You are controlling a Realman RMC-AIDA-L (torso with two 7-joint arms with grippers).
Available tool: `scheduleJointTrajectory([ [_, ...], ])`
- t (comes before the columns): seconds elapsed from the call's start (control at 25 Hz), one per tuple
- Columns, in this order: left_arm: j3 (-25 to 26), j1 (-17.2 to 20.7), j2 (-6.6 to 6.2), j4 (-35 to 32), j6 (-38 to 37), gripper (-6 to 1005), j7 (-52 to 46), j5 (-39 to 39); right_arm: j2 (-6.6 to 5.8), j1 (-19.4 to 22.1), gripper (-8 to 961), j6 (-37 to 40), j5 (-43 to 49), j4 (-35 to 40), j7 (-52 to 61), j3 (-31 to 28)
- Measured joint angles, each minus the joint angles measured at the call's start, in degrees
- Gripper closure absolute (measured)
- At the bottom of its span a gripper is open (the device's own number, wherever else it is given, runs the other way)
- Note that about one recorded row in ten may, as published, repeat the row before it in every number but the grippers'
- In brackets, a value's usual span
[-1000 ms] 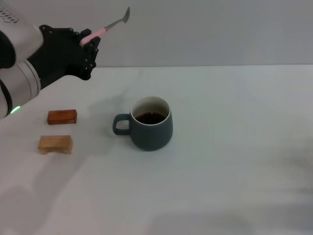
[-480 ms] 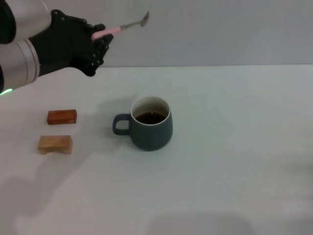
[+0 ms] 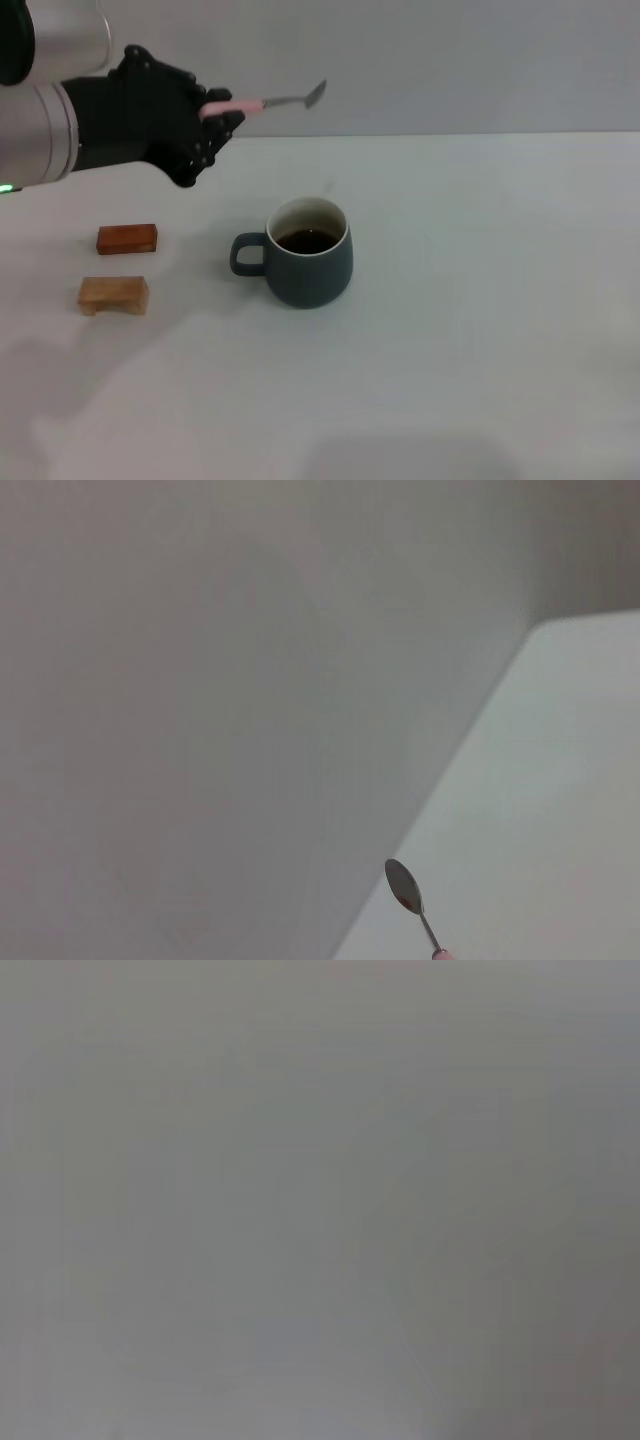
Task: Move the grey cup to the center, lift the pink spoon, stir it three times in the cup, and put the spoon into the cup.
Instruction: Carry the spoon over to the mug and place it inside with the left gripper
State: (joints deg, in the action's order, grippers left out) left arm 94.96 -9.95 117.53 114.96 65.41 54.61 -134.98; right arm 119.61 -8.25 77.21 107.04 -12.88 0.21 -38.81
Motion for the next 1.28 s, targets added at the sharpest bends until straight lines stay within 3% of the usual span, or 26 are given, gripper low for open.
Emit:
scheduleJointTrajectory([
  [0.08,0.0,0.0,0.0,0.0,0.0,808,0.0,0.0,0.0,0.4,954,0.1,0.0,0.0,0.0,-0.4],
  [0.16,2.5,-1.6,0.07,0.0,7.5,807,2.3,-0.3,-0.04,0.6,954,0.2,0.0,0.0,0.1,-0.7],
  [0.32,2.9,-1.9,0.04,0.0,9.1,804,2.4,-0.5,-0.07,0.6,954,0.2,0.0,0.2,0.1,-1.1],
  [0.4,3.5,-2.8,0.08,-0.3,13.6,803,3.4,-2.5,-0.09,0.3,954,0.0,-0.1,0.2,0.1,-1.2],
  [0.76,0.1,-4.4,0.29,-3.3,14.1,798,3.9,-6.7,-0.13,-0.1,954,-0.2,-0.1,-0.1,0.1,-0.8],
  [0.8,-0.4,-6.1,0.36,-6.3,14.1,798,3.9,-7.1,-0.14,-0.1,954,-0.2,-0.1,-0.1,0.1,-0.8],
  [1.28,-0.8,-12.1,0.49,-15.3,13.3,791,3.9,-10.9,-0.09,0.5,955,0.1,-0.1,-0.1,0.1,-1.0],
])
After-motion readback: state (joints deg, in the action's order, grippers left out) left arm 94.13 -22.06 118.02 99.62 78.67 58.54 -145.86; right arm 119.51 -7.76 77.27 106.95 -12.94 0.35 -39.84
